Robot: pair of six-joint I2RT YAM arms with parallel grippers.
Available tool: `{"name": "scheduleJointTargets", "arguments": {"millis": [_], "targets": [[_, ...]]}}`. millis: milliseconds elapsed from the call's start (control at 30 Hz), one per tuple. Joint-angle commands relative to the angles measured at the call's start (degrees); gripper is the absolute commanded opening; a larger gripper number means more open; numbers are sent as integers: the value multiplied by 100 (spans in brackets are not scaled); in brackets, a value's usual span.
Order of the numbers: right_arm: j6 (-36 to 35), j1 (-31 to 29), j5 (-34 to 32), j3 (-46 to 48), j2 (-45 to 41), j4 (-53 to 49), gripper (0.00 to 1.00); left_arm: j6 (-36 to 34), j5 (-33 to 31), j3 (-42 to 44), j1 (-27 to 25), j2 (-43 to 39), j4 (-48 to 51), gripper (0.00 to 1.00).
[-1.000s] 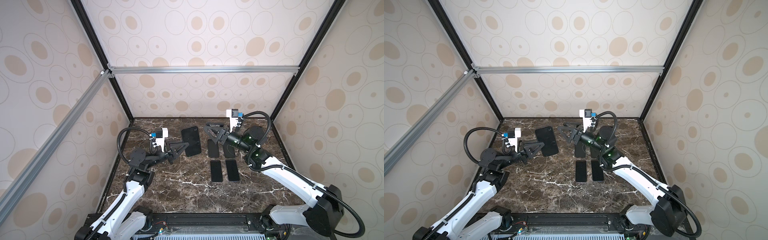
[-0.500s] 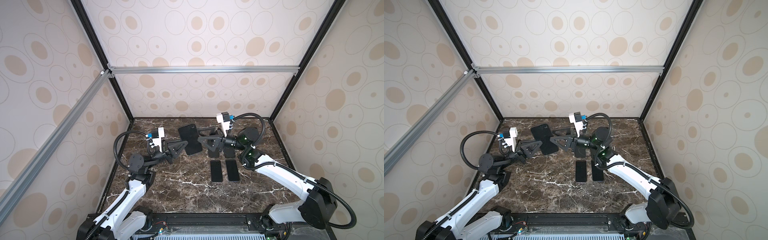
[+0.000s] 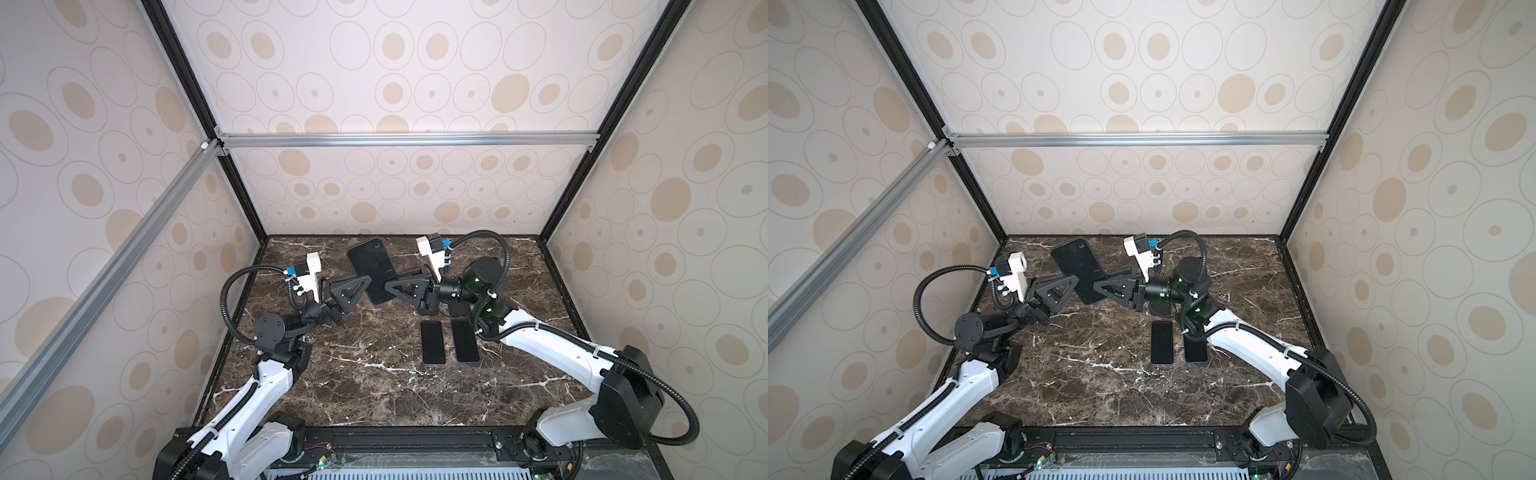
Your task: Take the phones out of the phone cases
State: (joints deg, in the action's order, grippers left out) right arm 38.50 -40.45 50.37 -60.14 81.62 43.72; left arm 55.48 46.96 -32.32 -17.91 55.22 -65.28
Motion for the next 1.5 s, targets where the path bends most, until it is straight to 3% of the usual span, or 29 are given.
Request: {"name": "scheduleJointTargets", "arguments": {"millis": [0,100,233,300,567,700,900,1167,1467], "targets": [[-7,-35,133,-31,-50,153,16,56,-240,-55,-37,-97,-310,0],[-272,-27,208,-109,-150,-333,10,-77,-154,-103,-37,-106,-80,3],[-876,11,390,-255,-349,-1260,0,-249,-15,-185,-34,-143,185,29],[-1107,49,471,-320,-444,-1640,0,-338,9,-218,-36,-169,320,32],[-1591,309,969,-687,-628,-2660,0,-409,562,-400,-36,-67,364,30],[-2090,434,1311,-1041,-678,-3536,0,-563,966,-525,-37,-32,585,26],[-3056,617,1559,-1488,-754,-5048,0,-853,1067,-665,-36,-125,1014,24],[-3976,621,1592,-2065,-528,-6527,0,-716,1232,-771,-33,-15,843,27],[-4609,622,1442,-2562,-246,-7489,0,-651,1374,-792,-37,6,822,22]]}}
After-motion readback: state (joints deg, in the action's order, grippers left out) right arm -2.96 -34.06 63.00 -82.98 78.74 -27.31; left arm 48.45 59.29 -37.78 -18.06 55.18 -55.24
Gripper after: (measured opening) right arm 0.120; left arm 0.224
